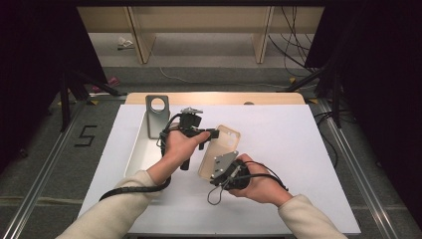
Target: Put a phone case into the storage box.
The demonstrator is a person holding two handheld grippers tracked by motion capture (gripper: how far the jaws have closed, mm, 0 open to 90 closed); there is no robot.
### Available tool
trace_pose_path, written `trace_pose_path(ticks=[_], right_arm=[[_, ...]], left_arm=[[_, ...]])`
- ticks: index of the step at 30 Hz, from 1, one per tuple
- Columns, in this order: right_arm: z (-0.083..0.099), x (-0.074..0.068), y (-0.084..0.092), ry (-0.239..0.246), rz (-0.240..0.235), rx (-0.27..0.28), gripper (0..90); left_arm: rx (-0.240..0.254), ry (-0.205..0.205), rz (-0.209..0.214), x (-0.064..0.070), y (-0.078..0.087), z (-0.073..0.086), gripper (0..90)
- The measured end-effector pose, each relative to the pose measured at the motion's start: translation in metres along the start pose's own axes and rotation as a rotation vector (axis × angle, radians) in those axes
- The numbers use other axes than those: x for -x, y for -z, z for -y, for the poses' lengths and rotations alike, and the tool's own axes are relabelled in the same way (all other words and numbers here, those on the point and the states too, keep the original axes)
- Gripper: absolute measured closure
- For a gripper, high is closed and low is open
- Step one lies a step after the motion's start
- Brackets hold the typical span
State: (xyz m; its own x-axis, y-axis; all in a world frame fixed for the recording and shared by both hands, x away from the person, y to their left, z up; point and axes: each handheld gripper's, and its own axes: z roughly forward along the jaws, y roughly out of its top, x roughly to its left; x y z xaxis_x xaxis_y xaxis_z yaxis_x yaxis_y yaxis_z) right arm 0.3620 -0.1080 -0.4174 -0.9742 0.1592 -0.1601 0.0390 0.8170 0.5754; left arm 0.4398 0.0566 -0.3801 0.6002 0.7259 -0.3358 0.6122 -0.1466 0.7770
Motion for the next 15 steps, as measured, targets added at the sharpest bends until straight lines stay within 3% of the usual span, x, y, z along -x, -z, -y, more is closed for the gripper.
trace_pose_path(ticks=[2, 3, 6, 8, 10, 15], right_arm=[[0.002, 0.005, 0.003, -0.046, 0.037, 0.039, 57.3], [0.002, 0.005, 0.003, -0.046, 0.037, 0.039, 57.3], [0.004, 0.009, 0.005, -0.11, 0.076, 0.075, 39.4], [0.005, 0.01, 0.006, -0.122, 0.077, 0.083, 36.7], [0.007, 0.012, 0.008, -0.177, 0.085, 0.115, 31.5], [0.01, 0.014, 0.011, -0.211, 0.101, 0.144, 25.1]], left_arm=[[0.024, -0.016, -0.004, -0.002, 0.002, 0.001, 82.1], [0.032, -0.025, -0.01, -0.002, 0.003, 0.001, 82.1], [0.077, -0.045, -0.022, -0.006, 0.009, 0.004, 82.0], [0.099, -0.044, -0.026, -0.007, 0.013, 0.006, 82.0], [0.122, -0.051, -0.033, -0.009, 0.017, 0.008, 81.9], [0.174, -0.052, -0.051, -0.015, 0.029, 0.014, 81.9]])
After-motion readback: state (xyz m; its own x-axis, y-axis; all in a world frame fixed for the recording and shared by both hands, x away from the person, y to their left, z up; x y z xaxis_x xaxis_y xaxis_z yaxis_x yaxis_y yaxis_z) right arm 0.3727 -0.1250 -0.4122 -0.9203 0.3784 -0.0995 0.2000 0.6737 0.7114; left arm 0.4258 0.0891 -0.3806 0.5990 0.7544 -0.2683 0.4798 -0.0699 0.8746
